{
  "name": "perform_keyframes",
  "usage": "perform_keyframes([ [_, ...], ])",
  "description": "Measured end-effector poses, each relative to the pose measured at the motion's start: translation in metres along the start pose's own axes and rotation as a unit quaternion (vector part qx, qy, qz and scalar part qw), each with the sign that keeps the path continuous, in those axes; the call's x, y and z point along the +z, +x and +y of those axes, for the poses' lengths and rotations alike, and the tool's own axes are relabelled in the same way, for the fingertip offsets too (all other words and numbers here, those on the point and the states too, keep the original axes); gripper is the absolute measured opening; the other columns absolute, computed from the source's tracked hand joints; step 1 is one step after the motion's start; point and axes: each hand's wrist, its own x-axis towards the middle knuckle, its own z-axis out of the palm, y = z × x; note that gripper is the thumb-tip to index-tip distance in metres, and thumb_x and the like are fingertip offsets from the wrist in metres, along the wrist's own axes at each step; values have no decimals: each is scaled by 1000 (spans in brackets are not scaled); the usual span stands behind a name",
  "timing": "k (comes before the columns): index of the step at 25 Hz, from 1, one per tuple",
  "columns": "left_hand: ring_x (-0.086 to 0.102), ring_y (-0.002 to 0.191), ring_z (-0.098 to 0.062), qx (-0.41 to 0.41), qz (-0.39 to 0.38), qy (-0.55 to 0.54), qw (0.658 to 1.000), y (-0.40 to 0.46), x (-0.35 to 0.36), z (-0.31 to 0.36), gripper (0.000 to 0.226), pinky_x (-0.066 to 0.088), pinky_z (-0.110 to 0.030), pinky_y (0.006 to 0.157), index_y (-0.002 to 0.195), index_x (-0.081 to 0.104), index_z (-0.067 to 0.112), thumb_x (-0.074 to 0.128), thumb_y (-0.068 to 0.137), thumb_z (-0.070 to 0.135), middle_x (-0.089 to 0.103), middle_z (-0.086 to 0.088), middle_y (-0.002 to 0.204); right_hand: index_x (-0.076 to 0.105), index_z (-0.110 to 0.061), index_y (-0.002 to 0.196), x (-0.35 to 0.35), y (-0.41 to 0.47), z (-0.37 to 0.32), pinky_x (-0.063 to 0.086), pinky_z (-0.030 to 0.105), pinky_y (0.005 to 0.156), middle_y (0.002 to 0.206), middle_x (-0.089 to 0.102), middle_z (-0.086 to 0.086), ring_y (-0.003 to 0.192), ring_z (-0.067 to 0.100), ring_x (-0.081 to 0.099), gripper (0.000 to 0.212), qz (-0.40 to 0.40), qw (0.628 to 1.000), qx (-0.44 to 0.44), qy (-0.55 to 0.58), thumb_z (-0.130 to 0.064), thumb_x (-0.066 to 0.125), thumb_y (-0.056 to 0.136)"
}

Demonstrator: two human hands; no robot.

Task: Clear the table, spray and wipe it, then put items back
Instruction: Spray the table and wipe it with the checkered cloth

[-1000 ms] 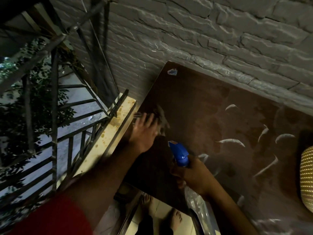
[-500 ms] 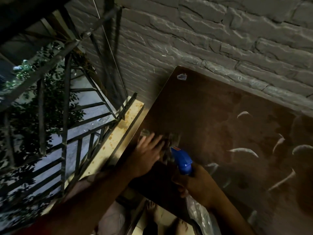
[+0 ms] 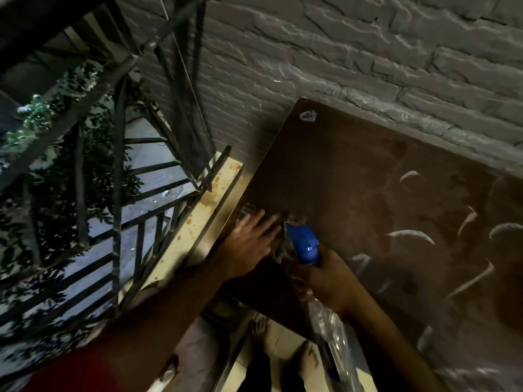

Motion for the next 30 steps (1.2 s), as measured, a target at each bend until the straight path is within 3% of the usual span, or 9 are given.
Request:
perform_keyframes([
  [3, 3, 148, -21, 84, -2, -17, 996, -39, 1, -16, 55, 10, -49, 120, 149, 30, 28, 37, 96, 40, 16, 4, 160, 58, -11, 86, 2, -7, -3, 45, 27, 45, 53, 57, 1, 46, 17, 51, 16, -11, 999, -12, -27, 3, 64, 82],
  [8, -10, 149, -26, -173, -12, -76, 982, 28, -29, -4, 57, -1, -48, 120, 154, 8, 27, 28, 102, 39, -2, 0, 164, 57, -11, 90, 18, 0, -3, 46, 24, 43, 58, 55, 7, 47, 19, 50, 14, 46, 996, 0, -77, 0, 65, 84],
  [12, -13, 147, -23, 5, -36, 2, 999, -44, 2, 11, 57, -4, -47, 120, 153, 8, 28, 26, 101, 42, -5, 2, 162, 60, -13, 85, 23, -12, -10, 51, 28, 49, 57, 60, 4, 45, 16, 56, 10, 42, 995, -14, -90, -6, 67, 85],
  [17, -8, 149, -31, -215, -22, -76, 973, -20, -12, 16, 59, 5, -53, 120, 154, 12, 24, 29, 101, 41, -1, -5, 163, 59, -10, 92, 24, -25, -8, 47, 22, 44, 62, 58, 8, 49, 18, 54, 12, 26, 996, -22, -86, -2, 65, 85],
  [20, -6, 149, -23, -9, -10, -46, 999, -67, 17, 35, 57, 2, -50, 120, 152, 18, 30, 34, 99, 39, 3, 3, 162, 60, -14, 90, 13, -38, 0, 52, 28, 55, 67, 63, 8, 60, 25, 59, 10, -3, 992, -28, -127, -7, 66, 85],
  [21, -8, 149, -19, 2, -15, -60, 998, -75, 14, 19, 56, -1, -47, 121, 151, 16, 31, 34, 99, 39, 3, 5, 161, 60, -13, 93, 10, -42, 5, 53, 32, 59, 69, 64, 10, 63, 27, 60, 11, -17, 991, -27, -131, -9, 66, 85],
  [25, -12, 149, -25, -255, -2, -99, 962, -43, -11, 23, 55, -4, -46, 120, 154, 11, 25, 27, 103, 36, -2, -1, 163, 58, -11, 99, -1, -50, 21, 53, 27, 54, 68, 63, 8, 58, 20, 61, 18, -4, 992, -9, -130, -9, 67, 84],
  [26, -12, 149, -26, -259, 17, -91, 962, -47, -4, 45, 56, -5, -47, 120, 154, 12, 23, 29, 102, 36, -2, -2, 163, 58, -12, 98, -3, -54, 22, 52, 23, 52, 68, 63, 6, 56, 16, 60, 16, -7, 991, -13, -134, -10, 67, 84],
  [30, -11, 149, -19, -43, 5, -60, 997, -82, 11, 23, 56, -11, -38, 119, 153, 12, 27, 33, 101, 37, 3, 2, 163, 60, -15, 92, -11, -77, 24, 51, 18, 51, 69, 63, 5, 59, 14, 60, 9, -26, 987, -20, -159, -11, 65, 86],
])
